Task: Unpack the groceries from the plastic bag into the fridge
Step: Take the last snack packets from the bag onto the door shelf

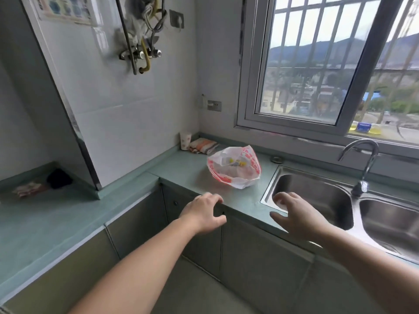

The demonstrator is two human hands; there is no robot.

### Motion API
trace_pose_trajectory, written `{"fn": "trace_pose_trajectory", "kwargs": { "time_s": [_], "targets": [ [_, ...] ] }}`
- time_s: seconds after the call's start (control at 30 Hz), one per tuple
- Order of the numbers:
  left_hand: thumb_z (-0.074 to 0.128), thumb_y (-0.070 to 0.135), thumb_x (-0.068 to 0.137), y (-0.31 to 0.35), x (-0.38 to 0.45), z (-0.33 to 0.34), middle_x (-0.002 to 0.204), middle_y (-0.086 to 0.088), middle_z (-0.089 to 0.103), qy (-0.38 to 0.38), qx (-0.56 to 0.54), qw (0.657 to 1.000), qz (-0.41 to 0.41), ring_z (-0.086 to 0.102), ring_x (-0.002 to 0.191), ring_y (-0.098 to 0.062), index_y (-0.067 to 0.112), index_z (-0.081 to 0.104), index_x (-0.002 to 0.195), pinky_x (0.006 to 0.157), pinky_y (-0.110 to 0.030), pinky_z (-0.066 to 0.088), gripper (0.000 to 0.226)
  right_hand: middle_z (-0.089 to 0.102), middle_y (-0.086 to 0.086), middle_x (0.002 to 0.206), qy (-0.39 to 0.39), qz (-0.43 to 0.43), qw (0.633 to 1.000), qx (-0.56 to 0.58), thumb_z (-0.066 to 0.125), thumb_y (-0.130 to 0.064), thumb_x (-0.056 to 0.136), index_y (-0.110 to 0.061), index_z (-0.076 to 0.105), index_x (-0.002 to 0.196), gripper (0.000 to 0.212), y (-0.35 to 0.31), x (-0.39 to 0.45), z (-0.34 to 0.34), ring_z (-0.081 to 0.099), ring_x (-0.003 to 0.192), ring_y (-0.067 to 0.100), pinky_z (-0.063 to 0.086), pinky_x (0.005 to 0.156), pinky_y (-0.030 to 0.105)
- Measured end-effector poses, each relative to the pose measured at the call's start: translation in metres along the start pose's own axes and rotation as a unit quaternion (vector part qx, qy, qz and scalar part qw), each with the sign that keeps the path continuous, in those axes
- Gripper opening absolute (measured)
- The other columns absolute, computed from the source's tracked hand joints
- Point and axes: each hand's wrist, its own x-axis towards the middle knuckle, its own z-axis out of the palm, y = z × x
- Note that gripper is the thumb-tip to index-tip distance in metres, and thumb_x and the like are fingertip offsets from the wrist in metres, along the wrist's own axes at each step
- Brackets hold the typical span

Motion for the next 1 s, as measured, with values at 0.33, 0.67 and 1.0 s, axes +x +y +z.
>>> {"fn": "trace_pose_trajectory", "kwargs": {
  "time_s": [0.33, 0.67, 1.0],
  "targets": [
    [0.056, 0.044, 0.085, -0.014, 0.13, -0.008, 0.135, 0.004, 0.048, -0.031, 0.057, 0.998, -0.011, 0.047, 0.124, -0.016, 0.03, 0.047, 0.133, 0.099, -0.037, 0.044, 0.051, 0.056, 0.003, 0.122, -0.026, 0.004, 0.998, 0.051, 0.06, -0.04, 0.089, -0.019, 0.049, 0.132, 0.049, 0.038, 0.152, 0.023, 0.058, 0.102, 0.019, 0.047, 0.091, 0.031],
    [0.057, 0.043, 0.085, -0.046, 0.259, -0.003, 0.134, 0.004, 0.049, -0.055, 0.042, 0.997, -0.017, 0.05, 0.119, -0.017, 0.028, 0.048, 0.133, 0.096, -0.037, 0.046, 0.05, 0.056, 0.004, 0.126, -0.046, -0.002, 0.997, 0.058, 0.061, -0.041, 0.087, -0.018, 0.051, 0.13, 0.05, 0.054, 0.285, 0.052, 0.055, 0.111, 0.02, 0.046, 0.094, 0.032],
    [0.059, 0.043, 0.084, -0.099, 0.411, 0.033, 0.141, 0.0, 0.048, -0.138, -0.002, 0.989, 0.055, 0.049, 0.127, -0.019, 0.026, 0.045, 0.139, 0.105, -0.037, 0.041, 0.059, 0.054, 0.001, 0.128, -0.063, 0.075, 0.995, 0.004, 0.058, -0.042, 0.086, -0.023, 0.049, 0.13, 0.049, 0.039, 0.385, 0.091, 0.055, 0.113, 0.02, 0.047, 0.091, 0.033]
  ]
}}
